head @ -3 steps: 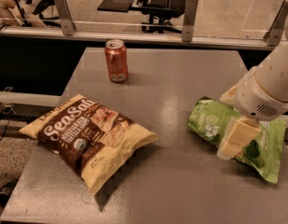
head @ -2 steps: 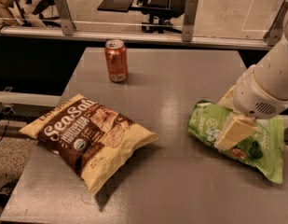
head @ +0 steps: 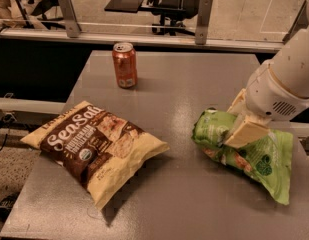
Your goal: Move green rice chip bag near brown chip bag
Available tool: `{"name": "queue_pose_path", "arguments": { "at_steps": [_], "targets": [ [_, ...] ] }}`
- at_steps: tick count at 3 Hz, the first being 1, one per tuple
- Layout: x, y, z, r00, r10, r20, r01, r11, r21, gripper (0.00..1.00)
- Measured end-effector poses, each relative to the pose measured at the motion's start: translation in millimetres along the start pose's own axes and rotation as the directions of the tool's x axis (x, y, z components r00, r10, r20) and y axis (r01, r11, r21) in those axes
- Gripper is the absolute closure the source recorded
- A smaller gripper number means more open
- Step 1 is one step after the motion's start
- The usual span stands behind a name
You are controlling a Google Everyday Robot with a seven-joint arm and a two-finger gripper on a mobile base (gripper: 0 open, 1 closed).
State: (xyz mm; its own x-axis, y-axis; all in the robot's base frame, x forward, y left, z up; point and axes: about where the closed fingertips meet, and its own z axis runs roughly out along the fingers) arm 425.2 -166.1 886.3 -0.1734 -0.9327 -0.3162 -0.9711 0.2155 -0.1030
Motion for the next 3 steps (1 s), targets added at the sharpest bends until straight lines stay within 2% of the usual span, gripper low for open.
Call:
{"name": "queue_pose_path", "arguments": {
  "at_steps": [1, 2, 3],
  "targets": [
    [-24.4, 13.3, -8.9, 0.998, -0.047, 0.049, 0.049, 0.9982, -0.036, 1.00],
    [-57.2, 32.5, -18.5, 0.985, -0.103, 0.138, 0.115, 0.9901, -0.081, 0.99],
    [-79.7, 50.7, -19.5, 0.970, -0.149, 0.191, 0.171, 0.9797, -0.105, 0.77]
  ]
}}
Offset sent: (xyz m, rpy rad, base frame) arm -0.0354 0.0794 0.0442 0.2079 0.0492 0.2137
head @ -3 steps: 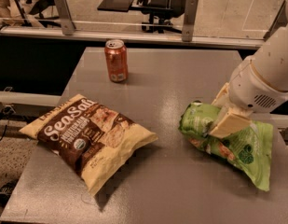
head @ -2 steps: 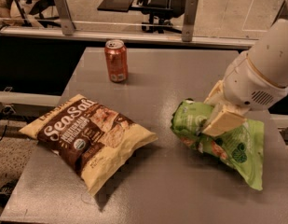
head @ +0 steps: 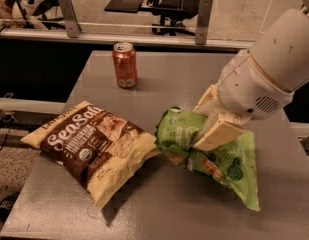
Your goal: Move green rice chip bag near brown chip bag
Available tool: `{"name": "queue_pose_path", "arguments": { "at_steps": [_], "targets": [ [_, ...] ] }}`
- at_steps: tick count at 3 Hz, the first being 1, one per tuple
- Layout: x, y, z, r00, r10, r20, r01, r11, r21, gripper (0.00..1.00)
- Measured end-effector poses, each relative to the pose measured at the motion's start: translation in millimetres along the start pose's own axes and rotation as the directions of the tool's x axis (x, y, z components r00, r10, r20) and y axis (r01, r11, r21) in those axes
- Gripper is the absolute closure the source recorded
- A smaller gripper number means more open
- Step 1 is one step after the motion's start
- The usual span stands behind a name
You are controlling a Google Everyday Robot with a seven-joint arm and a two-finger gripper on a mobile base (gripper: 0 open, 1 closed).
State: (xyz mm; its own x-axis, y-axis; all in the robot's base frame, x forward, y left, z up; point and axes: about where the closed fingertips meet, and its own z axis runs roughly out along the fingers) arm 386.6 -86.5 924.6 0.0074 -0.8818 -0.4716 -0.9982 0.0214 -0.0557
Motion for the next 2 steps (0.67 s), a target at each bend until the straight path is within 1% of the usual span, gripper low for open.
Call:
{"name": "queue_pose_path", "arguments": {
  "at_steps": [1, 2],
  "targets": [
    [-12.7, 6.0, 13.5, 0.999, -0.026, 0.021, 0.026, 0.9994, -0.020, 0.53],
    [-16.9, 5.5, 24.0, 0.999, -0.038, 0.023, 0.039, 0.9990, -0.024, 0.31]
  ]
}}
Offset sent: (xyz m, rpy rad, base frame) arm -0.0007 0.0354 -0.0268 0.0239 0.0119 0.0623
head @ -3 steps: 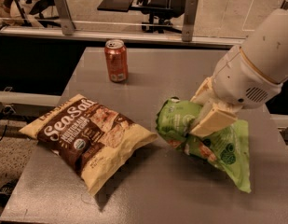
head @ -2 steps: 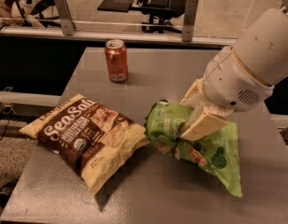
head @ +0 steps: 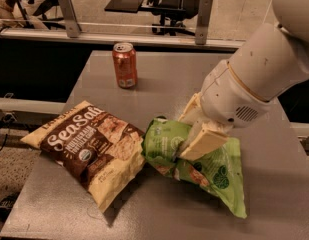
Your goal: Move green rice chip bag near brown chip bag
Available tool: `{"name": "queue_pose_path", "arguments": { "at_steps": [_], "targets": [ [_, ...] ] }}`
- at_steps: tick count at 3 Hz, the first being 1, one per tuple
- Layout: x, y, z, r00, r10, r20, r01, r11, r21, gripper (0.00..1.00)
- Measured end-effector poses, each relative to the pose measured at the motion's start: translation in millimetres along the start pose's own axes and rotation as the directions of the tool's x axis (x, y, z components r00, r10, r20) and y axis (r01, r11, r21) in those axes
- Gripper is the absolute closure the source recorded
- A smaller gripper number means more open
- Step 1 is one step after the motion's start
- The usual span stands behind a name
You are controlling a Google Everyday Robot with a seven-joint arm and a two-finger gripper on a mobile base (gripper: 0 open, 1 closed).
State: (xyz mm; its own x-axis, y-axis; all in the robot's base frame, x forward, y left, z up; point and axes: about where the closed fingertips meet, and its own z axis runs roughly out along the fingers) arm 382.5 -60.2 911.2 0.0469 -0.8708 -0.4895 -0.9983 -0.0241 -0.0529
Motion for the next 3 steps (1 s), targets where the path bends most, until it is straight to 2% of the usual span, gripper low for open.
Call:
{"name": "queue_pose_path", "arguments": {
  "at_steps": [1, 2, 3],
  "targets": [
    [-1.9, 0.6, -0.4, 1.000, -0.004, -0.001, 0.004, 1.0000, 0.004, 0.07],
    [-3.1, 1.1, -1.1, 1.000, -0.006, -0.002, 0.006, 1.0000, 0.007, 0.00],
    [-3.1, 1.1, -1.2, 1.000, -0.006, -0.002, 0.006, 1.0000, 0.007, 0.00]
  ]
}}
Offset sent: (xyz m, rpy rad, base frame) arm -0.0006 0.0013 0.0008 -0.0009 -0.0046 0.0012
